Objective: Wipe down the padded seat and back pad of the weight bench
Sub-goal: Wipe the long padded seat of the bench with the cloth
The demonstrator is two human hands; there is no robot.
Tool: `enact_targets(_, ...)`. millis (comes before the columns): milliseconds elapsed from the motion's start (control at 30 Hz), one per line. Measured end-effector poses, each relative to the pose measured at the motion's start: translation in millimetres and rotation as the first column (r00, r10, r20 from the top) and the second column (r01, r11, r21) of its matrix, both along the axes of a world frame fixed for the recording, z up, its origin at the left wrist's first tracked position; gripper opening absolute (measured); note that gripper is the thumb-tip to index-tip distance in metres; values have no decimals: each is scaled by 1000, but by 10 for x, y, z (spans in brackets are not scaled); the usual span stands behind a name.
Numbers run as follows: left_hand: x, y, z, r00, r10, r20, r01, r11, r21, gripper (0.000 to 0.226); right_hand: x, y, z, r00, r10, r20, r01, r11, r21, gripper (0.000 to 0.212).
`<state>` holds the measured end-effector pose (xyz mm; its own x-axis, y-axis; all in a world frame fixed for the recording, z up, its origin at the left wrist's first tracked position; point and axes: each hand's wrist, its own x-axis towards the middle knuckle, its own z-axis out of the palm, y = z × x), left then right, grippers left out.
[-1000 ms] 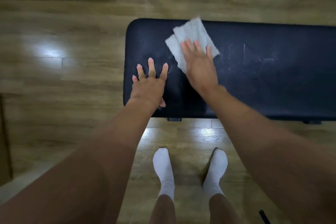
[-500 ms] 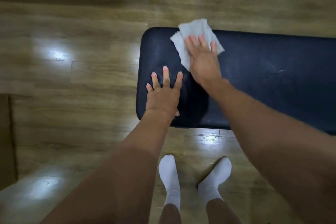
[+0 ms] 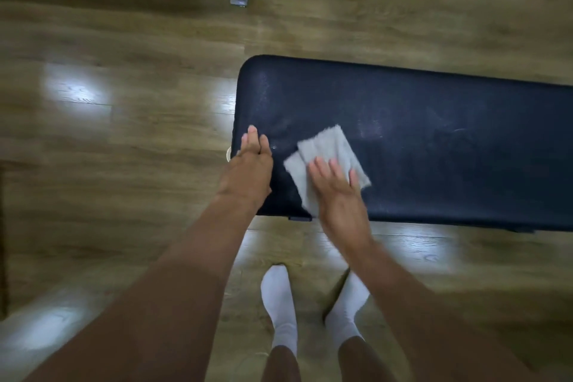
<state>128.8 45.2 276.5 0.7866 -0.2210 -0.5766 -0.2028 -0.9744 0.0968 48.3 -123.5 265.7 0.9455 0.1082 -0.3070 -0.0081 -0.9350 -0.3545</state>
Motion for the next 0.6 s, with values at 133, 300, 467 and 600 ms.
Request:
enact_targets(133, 10, 35, -66, 999, 14, 31, -13, 1000, -23, 106, 1250, 124, -220, 991, 96, 90, -75, 974, -213, 63)
enact_targets(300, 77, 52, 26, 1000, 13, 1, -13, 998, -62, 107, 1675, 253, -157, 989, 68, 129, -42, 980, -194, 64)
enact_targets(467, 114, 198, 104, 999, 29, -36, -34, 988, -151, 97, 156, 284, -38, 996, 49, 77, -42, 996, -83, 69)
enact_targets(600, 87, 215, 34, 999, 48, 5, -46, 981, -191, 91, -246, 227, -12, 999, 36, 38, -38, 998, 46, 70)
